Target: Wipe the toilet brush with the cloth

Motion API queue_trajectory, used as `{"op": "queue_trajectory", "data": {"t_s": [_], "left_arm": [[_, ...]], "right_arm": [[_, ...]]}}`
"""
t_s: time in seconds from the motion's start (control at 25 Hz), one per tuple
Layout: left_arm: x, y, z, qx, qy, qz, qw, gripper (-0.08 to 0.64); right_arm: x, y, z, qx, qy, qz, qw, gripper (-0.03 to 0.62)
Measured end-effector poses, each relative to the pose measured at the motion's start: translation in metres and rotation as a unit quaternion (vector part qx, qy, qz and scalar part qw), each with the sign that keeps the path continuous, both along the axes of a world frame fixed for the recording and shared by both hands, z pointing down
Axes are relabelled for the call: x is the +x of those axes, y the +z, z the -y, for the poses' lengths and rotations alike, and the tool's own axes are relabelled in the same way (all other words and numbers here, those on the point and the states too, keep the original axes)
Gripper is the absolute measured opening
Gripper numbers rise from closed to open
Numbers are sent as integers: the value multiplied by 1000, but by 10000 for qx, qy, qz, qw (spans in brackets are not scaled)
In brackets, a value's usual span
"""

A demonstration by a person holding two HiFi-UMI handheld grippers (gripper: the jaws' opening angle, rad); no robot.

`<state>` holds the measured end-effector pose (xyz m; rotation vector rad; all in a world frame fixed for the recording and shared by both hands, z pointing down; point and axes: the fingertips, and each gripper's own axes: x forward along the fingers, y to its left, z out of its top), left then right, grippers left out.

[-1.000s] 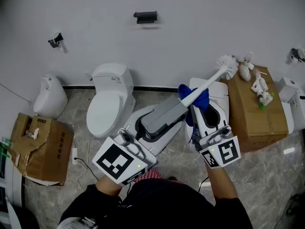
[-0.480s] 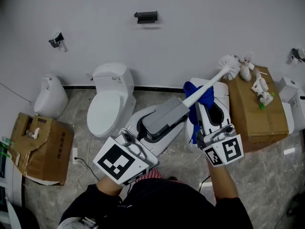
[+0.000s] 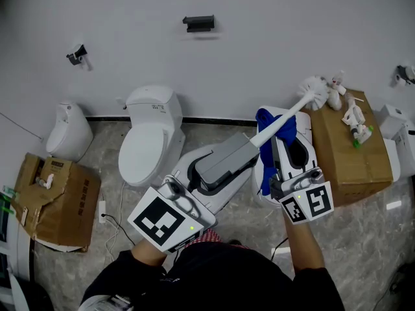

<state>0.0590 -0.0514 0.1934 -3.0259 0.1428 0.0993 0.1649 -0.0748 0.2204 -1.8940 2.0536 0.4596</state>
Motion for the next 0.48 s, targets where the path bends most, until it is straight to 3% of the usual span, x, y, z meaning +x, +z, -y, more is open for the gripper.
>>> {"op": "queue_trajectory", "data": {"t_s": [0.48], "left_arm": [[1, -2, -2, 4, 69, 19, 10000, 179]], "right_arm": [[13, -4, 0, 12, 178, 104, 9998, 66]]}}
